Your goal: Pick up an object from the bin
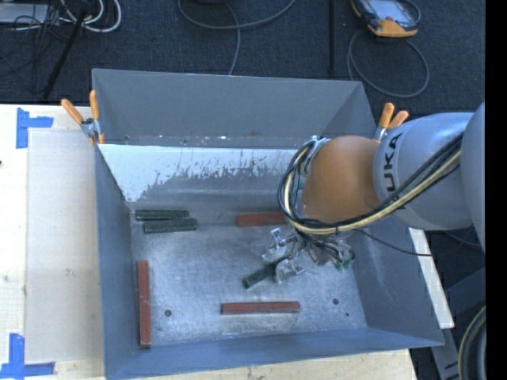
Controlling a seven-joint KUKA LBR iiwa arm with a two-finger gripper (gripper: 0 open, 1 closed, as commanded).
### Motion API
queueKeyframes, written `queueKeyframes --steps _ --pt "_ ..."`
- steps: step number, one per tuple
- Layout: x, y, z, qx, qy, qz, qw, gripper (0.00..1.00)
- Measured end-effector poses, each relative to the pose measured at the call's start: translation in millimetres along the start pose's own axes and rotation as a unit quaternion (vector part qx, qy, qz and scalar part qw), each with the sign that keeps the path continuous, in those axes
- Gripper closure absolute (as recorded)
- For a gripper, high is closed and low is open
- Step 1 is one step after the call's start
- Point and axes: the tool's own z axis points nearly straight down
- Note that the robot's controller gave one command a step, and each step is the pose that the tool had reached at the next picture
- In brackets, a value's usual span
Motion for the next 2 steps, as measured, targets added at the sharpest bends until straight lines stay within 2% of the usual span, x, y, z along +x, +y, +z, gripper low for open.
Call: queueKeyframes --steps 1,2 --pt "0.0 0.0 0.0 0.000 0.0000 0.000 1.0000 1.00" --pt "-5.1 2.8 -152.2 -0.003 0.0063 0.015 0.9999 1.00"
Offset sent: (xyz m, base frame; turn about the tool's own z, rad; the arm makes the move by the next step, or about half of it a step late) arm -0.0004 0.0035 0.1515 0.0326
